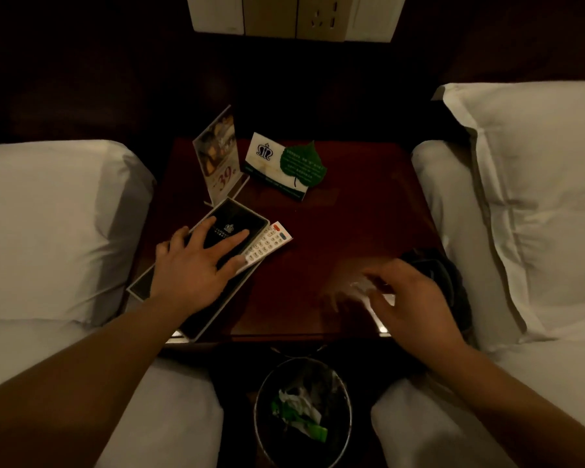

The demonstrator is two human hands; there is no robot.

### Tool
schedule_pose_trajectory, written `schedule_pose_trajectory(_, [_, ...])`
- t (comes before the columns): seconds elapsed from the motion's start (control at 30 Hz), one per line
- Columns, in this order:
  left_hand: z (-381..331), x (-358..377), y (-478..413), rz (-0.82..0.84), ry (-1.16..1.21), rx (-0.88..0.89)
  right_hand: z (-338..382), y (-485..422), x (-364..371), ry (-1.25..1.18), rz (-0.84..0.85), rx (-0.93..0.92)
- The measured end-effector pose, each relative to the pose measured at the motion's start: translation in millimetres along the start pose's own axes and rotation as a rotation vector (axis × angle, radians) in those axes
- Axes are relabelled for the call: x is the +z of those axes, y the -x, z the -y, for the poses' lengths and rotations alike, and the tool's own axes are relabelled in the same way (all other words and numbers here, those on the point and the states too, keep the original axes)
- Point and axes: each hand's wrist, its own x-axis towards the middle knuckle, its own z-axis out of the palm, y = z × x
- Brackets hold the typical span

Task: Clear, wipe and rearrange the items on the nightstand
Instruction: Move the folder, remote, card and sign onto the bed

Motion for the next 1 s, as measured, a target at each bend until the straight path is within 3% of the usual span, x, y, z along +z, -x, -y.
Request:
schedule_pose_trajectory(0.07, [10,-8,2,0.079,0.008,-0.030,-4,-9,-1,0.008,0.003,0.026])
schedule_pose_trajectory(0.17, [20,-12,22,0.129,0.214,-0.290,6,-27,12,-0.025,0.068,0.016])
schedule_pose_trajectory(0.27, [22,-12,41,0.168,0.240,-0.463,25,-58,29,-0.053,0.092,0.014])
schedule_pose_trajectory(0.47, [25,-19,36,0.270,0.280,-0.481,63,-104,54,-0.116,0.093,0.096])
schedule_pose_trajectory(0.73, [20,-16,45,0.205,0.298,-0.436,75,-121,79,-0.192,0.117,0.316])
schedule_pose_trajectory(0.9, [28,-26,50,0.295,0.457,-0.411,74,-138,67,-0.301,0.033,0.426])
schedule_pose_trajectory(1.0, [34,-26,55,0.309,0.727,-0.457,72,-151,61,-0.327,-0.030,0.474])
